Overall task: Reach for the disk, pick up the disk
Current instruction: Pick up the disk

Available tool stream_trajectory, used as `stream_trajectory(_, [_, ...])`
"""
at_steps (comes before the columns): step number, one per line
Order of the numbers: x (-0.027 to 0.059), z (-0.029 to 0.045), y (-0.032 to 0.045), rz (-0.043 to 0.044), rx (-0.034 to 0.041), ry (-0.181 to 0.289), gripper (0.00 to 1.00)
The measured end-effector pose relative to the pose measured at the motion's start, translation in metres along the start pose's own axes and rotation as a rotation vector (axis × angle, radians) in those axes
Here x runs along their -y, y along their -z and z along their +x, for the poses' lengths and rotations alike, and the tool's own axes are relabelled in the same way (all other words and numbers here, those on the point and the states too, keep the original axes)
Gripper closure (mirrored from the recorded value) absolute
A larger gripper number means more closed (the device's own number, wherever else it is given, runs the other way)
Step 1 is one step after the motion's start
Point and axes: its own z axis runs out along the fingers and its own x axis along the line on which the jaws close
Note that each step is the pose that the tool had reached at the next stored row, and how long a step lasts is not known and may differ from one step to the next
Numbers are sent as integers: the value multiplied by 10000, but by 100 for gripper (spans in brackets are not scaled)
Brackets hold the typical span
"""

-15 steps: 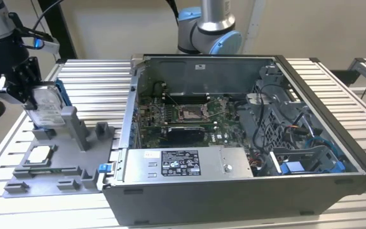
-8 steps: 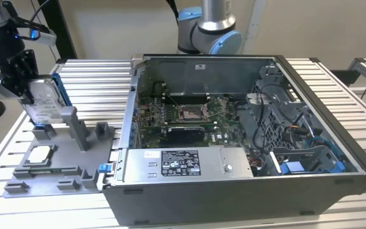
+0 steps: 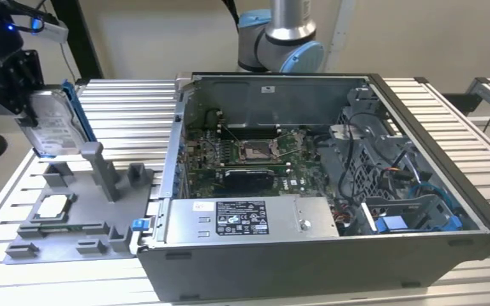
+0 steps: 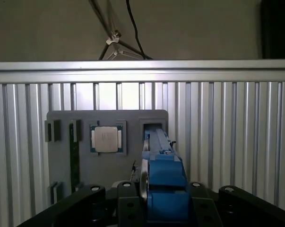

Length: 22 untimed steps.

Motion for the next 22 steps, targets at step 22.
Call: stream_trajectory(22, [-14, -5, 681, -2, -1, 0, 100])
